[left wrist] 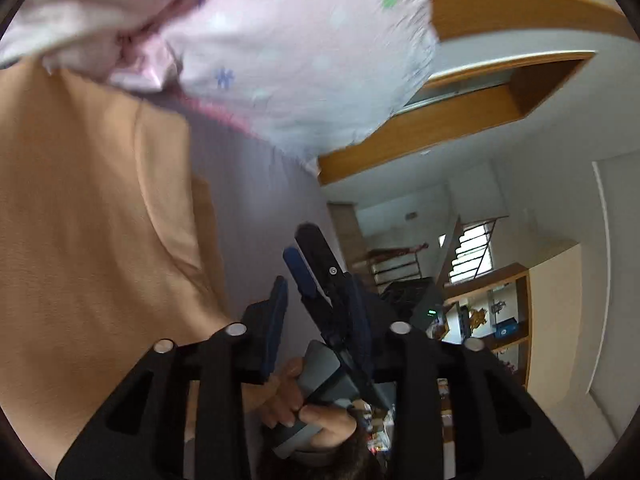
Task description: Fold small clothes
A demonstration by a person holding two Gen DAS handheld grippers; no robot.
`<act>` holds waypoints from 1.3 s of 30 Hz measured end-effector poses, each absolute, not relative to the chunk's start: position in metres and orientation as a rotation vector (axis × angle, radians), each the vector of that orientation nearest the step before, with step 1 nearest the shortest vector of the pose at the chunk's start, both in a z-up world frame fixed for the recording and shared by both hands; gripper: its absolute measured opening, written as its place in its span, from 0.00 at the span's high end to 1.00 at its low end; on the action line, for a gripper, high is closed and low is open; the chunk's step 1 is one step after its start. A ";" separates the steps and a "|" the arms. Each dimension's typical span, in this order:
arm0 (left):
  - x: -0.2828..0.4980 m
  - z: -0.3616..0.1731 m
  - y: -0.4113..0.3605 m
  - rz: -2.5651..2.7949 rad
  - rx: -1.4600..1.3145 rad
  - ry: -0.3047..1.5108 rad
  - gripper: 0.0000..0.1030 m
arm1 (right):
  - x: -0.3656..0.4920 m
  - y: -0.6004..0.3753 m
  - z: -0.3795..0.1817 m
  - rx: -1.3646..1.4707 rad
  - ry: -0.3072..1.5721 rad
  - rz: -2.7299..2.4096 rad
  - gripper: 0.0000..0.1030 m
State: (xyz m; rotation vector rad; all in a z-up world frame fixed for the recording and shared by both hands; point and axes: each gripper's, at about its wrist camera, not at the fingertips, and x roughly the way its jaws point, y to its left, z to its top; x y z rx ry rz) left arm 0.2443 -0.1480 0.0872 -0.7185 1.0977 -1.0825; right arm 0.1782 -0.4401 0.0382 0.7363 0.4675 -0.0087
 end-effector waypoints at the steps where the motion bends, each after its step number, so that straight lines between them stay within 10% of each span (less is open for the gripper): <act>1: 0.240 0.097 -0.123 -1.015 -0.691 1.028 0.45 | 0.177 -0.442 0.040 0.742 0.473 0.023 0.12; 12: 0.230 0.062 -0.009 -0.671 -0.574 1.040 0.40 | 0.254 -0.360 0.032 0.406 0.906 0.206 0.52; 14: 0.224 0.059 -0.006 -0.678 -0.574 1.045 0.40 | 0.260 -0.340 0.022 0.308 0.947 0.211 0.82; 16: 0.223 0.055 -0.004 -0.677 -0.569 1.051 0.39 | 0.250 -0.327 0.027 0.199 0.887 0.193 0.89; 22: 0.217 0.050 -0.015 -0.682 -0.554 1.055 0.38 | 0.220 -0.364 0.038 0.323 0.813 0.073 0.89; 31: 0.215 0.041 -0.034 -0.721 -0.506 1.067 0.32 | 0.148 -0.378 0.047 0.429 0.810 0.110 0.50; 33: 0.215 0.040 -0.037 -0.731 -0.510 1.072 0.32 | 0.145 -0.370 0.032 0.404 0.867 0.111 0.56; 34: 0.214 0.040 -0.040 -0.737 -0.509 1.070 0.31 | 0.146 -0.367 0.028 0.407 0.886 0.133 0.89; 39: 0.208 0.041 -0.047 -0.749 -0.452 1.064 0.29 | 0.121 -0.348 0.009 0.412 0.889 0.181 0.91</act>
